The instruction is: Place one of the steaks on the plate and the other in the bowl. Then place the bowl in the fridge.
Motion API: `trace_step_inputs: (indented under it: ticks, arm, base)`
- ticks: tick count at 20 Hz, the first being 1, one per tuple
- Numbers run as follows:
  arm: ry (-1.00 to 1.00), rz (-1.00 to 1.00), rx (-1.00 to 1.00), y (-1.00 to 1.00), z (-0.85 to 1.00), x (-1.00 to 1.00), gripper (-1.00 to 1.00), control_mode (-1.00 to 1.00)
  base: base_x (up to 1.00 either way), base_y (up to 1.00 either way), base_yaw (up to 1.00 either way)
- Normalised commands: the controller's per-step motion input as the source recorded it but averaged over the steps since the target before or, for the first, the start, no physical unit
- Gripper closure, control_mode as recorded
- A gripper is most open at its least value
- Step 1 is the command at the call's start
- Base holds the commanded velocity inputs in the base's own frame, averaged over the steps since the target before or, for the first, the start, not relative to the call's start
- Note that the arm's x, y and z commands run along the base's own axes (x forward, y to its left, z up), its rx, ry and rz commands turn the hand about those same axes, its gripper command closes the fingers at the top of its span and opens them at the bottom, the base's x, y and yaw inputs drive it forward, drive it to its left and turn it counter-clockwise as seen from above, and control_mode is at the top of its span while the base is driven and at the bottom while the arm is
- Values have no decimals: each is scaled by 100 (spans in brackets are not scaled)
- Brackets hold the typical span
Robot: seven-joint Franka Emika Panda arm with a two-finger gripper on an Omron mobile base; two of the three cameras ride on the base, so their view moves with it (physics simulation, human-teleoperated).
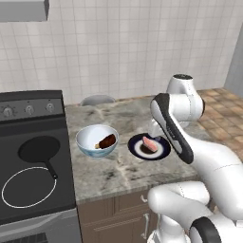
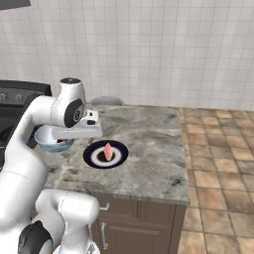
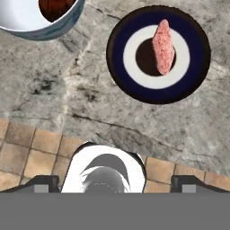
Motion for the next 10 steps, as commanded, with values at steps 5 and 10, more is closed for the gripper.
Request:
trace_step_inputs:
  ticks: [5, 10]
  arm:
    - [10, -20, -16, 3, 0, -18, -100, -100]
    - [0, 0, 0, -2, 0, -4, -100, -100]
  base:
    - [0, 0, 0]
    - [0, 0, 0]
